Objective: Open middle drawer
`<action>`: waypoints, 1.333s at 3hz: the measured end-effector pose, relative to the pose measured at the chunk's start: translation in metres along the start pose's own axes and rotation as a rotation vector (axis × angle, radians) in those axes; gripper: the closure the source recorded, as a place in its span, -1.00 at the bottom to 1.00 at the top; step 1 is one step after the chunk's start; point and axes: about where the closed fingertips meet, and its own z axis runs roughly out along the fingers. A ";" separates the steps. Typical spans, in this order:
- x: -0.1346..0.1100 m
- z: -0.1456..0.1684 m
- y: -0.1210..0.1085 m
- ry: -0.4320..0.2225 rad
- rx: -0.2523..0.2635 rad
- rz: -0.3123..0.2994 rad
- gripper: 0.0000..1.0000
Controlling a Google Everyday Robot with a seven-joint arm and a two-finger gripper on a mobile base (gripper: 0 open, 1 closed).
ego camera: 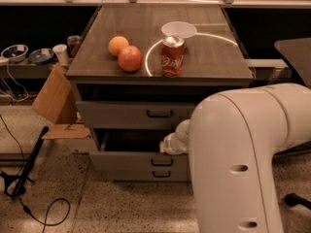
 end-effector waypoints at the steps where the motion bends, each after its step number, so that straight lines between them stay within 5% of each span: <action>1: 0.007 0.006 -0.007 0.069 -0.005 0.036 1.00; 2: 0.020 0.012 -0.022 0.182 -0.009 0.109 1.00; 3: 0.019 0.011 -0.022 0.182 -0.009 0.109 1.00; 4: 0.031 0.010 -0.030 0.253 -0.015 0.152 1.00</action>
Offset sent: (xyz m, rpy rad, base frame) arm -0.0219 -0.0372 -0.0429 0.0231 0.4280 -0.0726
